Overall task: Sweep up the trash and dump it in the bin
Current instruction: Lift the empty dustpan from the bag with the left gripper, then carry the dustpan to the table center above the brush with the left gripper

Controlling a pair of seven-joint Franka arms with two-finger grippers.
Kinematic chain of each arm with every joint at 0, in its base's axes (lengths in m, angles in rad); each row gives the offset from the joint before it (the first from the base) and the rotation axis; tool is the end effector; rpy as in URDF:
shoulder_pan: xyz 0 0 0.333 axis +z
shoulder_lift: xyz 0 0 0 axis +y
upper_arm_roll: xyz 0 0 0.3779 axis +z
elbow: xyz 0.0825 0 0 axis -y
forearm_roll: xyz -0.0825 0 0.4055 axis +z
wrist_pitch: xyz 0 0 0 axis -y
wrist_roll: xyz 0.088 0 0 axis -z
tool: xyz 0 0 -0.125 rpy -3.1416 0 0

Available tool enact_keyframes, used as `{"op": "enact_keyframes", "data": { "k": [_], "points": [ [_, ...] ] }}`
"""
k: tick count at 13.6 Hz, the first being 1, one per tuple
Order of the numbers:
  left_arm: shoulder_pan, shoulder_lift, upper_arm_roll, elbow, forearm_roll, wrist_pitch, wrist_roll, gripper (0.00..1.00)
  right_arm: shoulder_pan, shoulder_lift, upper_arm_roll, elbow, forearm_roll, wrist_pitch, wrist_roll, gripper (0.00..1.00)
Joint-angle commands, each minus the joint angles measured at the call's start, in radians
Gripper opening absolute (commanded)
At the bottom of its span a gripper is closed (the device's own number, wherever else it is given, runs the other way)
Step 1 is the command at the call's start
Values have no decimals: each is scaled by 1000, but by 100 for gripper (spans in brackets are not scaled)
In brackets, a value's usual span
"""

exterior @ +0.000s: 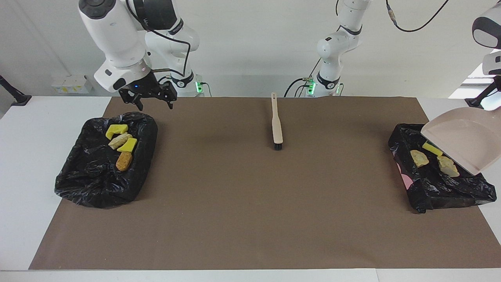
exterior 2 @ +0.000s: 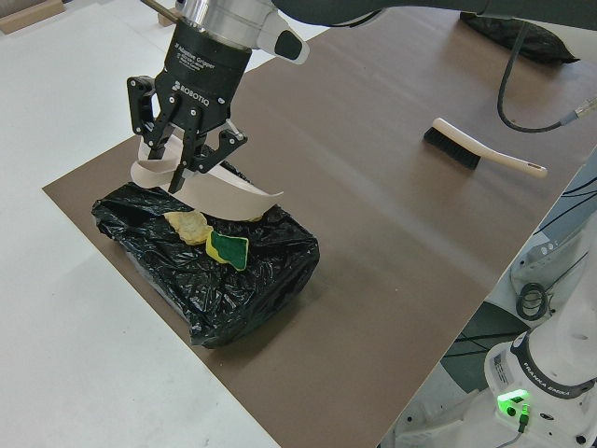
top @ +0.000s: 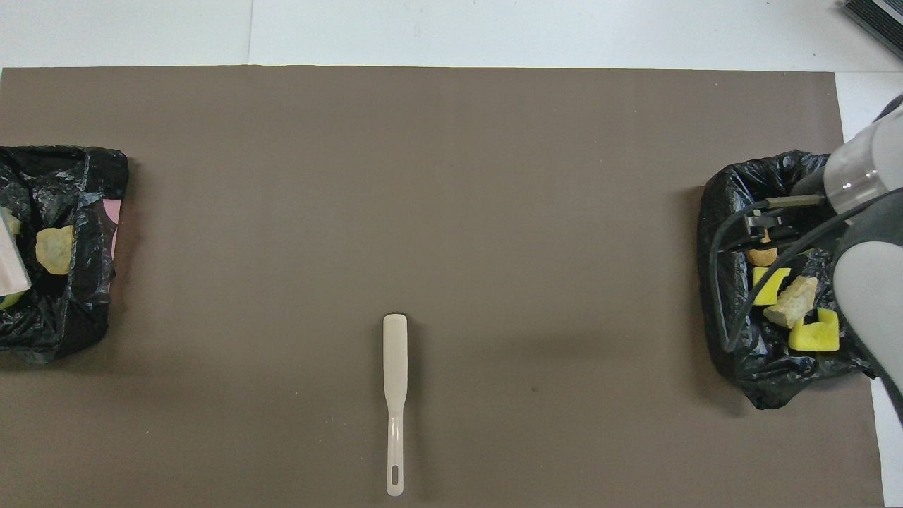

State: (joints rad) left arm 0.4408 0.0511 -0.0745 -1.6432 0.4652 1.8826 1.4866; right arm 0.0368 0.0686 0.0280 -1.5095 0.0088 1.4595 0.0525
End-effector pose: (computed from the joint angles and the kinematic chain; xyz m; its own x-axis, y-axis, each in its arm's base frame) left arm 0.5686 0.2636 0.6414 0.3492 -0.8340 -0.4271 -0.9364 -0.2937 -0.1921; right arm 0.5856 0.0385 0.6494 0.9928 0.0130 -0.1187 0.0125 -0.9999 -0.0045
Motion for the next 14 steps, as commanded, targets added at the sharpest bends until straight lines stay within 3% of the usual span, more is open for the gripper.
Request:
{"op": "enact_keyframes", "data": {
  "k": [1, 5, 8, 12, 14],
  "points": [
    [-89, -45, 9, -56, -88, -80, -229, 0, 17, -27, -49, 3, -13, 4, -54, 100],
    [-250, -50, 9, -101, -207, -128, -579, 0, -28, -88, -50, -18, -12, 1, -39, 100],
    [-374, -28, 9, -132, -310, -113, -887, 0, -29, -174, -50, -162, -12, 92, -6, 100],
    [-565, -4, 9, -185, -385, -4, -1326, 0, -31, -170, -48, -155, 3, 94, -11, 100],
    [-663, 48, 9, -182, -410, 27, -1506, 0, -28, -170, -46, -153, 5, 91, -13, 100]
  ]
}}
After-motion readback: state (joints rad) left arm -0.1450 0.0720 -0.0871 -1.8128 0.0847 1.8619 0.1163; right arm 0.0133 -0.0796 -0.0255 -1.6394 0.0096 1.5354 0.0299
